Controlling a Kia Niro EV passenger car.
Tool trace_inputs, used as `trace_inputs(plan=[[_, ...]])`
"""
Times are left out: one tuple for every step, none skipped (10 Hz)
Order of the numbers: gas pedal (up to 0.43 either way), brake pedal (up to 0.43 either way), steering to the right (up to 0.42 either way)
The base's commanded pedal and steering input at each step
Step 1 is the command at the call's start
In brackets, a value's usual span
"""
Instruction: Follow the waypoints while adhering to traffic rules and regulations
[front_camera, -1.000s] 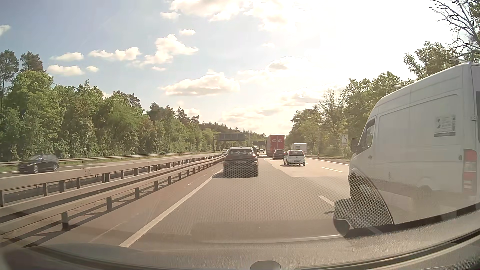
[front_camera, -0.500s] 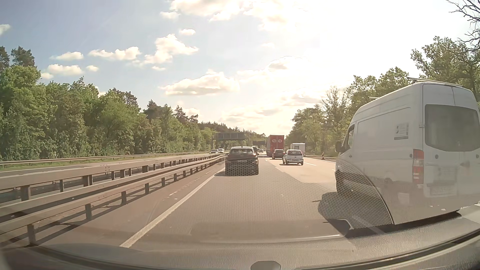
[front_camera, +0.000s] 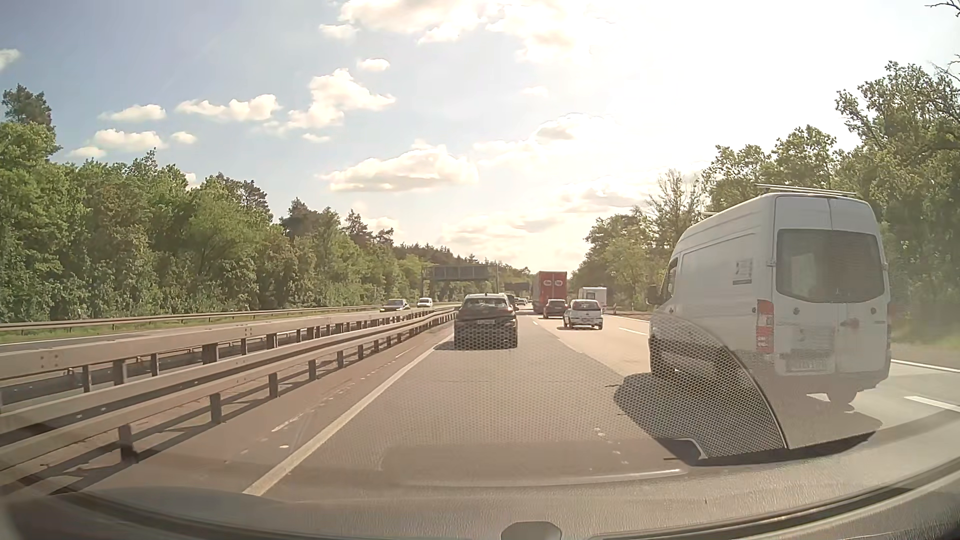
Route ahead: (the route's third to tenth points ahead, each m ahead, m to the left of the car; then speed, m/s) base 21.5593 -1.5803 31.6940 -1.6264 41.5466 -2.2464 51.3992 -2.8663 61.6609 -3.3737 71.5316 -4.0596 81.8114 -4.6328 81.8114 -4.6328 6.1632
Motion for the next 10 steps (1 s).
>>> trace_inputs(plan=[[0.118,0.000,0.001],[0.118,0.000,0.001],[0.118,0.000,0.002],[0.130,0.000,0.005],[0.130,0.000,0.006],[0.138,0.000,0.006],[0.138,0.000,0.007],[0.150,0.000,0.007],[0.157,0.000,0.007],[0.157,0.000,0.007]])
